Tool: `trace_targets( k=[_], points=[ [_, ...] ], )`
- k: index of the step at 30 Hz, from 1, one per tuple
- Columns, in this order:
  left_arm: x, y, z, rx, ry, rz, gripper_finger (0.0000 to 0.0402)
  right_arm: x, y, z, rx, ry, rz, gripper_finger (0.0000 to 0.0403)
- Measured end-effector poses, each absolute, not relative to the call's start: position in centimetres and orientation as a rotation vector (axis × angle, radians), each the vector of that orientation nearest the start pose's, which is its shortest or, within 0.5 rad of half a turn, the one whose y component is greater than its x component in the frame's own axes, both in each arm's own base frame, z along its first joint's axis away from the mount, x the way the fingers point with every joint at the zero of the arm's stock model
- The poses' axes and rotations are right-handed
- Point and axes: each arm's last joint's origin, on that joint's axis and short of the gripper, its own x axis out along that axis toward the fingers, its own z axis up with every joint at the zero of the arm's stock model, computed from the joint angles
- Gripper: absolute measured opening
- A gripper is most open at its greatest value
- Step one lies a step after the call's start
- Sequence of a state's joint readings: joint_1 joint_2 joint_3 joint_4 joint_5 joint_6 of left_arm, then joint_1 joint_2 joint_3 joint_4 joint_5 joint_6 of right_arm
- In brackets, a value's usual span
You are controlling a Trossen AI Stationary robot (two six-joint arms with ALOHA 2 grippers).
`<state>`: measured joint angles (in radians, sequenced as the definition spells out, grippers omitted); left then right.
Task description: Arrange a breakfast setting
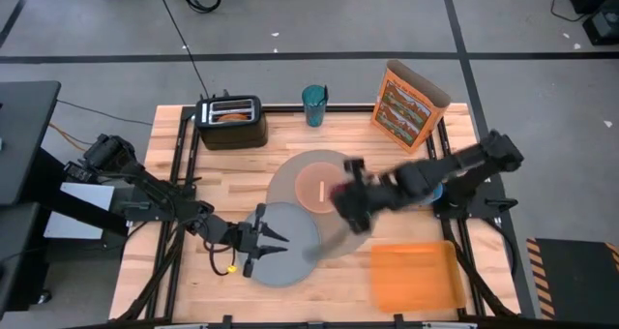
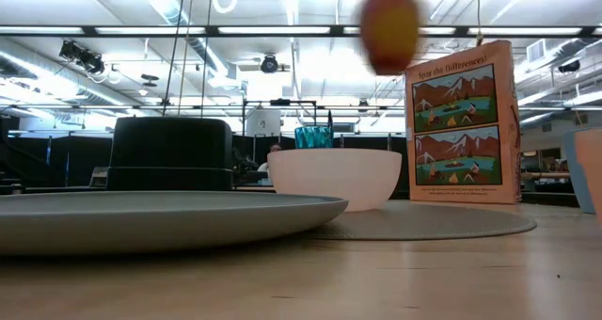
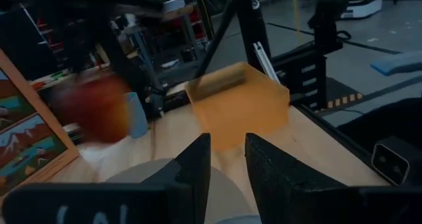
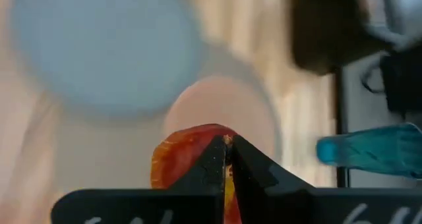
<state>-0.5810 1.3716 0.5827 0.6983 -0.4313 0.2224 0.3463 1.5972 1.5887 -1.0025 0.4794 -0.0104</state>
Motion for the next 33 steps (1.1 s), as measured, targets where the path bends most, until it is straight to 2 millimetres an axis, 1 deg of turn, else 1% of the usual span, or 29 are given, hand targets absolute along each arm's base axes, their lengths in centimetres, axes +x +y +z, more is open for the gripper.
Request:
trace_targets(
  k=[2, 4, 7, 10, 13, 17, 21, 24, 26, 28, 33],
  points=[
    [23.8, -14.2, 22.2, 0.264, 0.061, -0.158, 0.0103, 32.4, 7.1, 35.0, -0.322, 0.854, -0.202, 0.0018],
    [23.8, -14.1, 22.1, 0.257, 0.070, -0.157, 0.0103, 34.1, 4.4, 35.0, -0.244, 0.793, -0.258, 0.0018],
    [23.8, -14.1, 22.1, 0.192, 0.084, -0.155, 0.0103, 36.1, 0.6, 34.5, -0.167, 0.732, -0.280, 0.0018],
    [23.7, -14.2, 21.8, 0.115, 0.115, -0.154, 0.0103, 38.0, -2.7, 33.7, -0.121, 0.672, -0.265, 0.0018],
    [23.6, -14.1, 22.0, 0.125, 0.115, -0.155, 0.0103, 39.9, -5.5, 31.9, -0.076, 0.645, -0.257, 0.0018],
    [23.0, -13.7, 23.2, 0.140, 0.081, -0.139, 0.0103, 42.1, -8.4, 28.5, -0.045, 0.649, -0.275, 0.0018],
    [22.2, -13.2, 24.0, 0.156, 0.099, -0.142, 0.0103, 43.9, -10.5, 24.7, 0.002, 0.674, -0.302, 0.0019],
    [21.7, -12.9, 24.4, 0.152, 0.112, -0.142, 0.0103, 44.8, -11.3, 22.2, 0.030, 0.689, -0.317, 0.0018],
    [21.6, -12.9, 24.1, 0.125, 0.148, -0.139, 0.0103, 45.4, -11.6, 20.7, 0.039, 0.699, -0.316, 0.0018],
    [21.5, -12.9, 23.6, 0.114, 0.185, -0.141, 0.0103, 45.7, -11.7, 19.7, 0.056, 0.698, -0.315, 0.0018],
    [21.5, -13.0, 23.6, 0.117, 0.188, -0.146, 0.0103, 46.1, -11.7, 19.4, 0.061, 0.678, -0.312, 0.0018]
  ],
)
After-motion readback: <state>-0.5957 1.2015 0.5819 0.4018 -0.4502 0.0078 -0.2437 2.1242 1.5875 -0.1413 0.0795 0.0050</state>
